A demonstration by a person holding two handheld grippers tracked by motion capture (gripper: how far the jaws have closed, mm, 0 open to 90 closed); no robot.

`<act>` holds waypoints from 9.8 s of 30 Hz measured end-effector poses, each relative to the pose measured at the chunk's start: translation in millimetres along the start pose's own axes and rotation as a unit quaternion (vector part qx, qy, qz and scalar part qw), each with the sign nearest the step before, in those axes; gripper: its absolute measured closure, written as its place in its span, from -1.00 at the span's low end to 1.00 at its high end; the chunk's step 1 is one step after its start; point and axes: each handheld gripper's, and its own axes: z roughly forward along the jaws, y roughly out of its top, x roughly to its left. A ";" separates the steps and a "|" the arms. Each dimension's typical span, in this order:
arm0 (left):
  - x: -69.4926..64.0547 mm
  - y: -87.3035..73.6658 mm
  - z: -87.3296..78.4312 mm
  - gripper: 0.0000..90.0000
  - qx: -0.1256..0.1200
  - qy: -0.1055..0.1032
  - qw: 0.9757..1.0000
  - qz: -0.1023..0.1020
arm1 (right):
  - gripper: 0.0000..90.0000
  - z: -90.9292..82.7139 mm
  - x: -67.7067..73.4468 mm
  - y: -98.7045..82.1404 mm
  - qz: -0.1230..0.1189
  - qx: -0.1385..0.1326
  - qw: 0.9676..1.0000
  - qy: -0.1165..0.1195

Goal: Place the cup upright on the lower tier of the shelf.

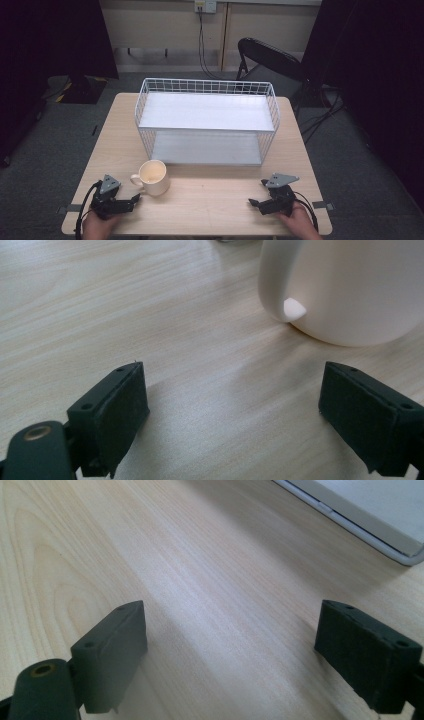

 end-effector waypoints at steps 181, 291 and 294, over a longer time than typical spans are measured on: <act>-26.6 53.3 -23.8 0.88 -0.113 0.037 0.992 -0.044 | -0.72 -0.3 0.6 -0.2 0.002 0.000 1.000 -0.002; -91.8 143.5 61.5 0.83 -0.128 0.094 0.986 -0.059 | -0.72 -1.0 1.2 -1.1 0.003 -0.001 1.000 -0.003; -92.6 142.8 61.5 0.84 -0.131 0.099 0.985 -0.055 | -0.72 -1.0 1.3 -1.1 0.003 -0.001 1.000 -0.003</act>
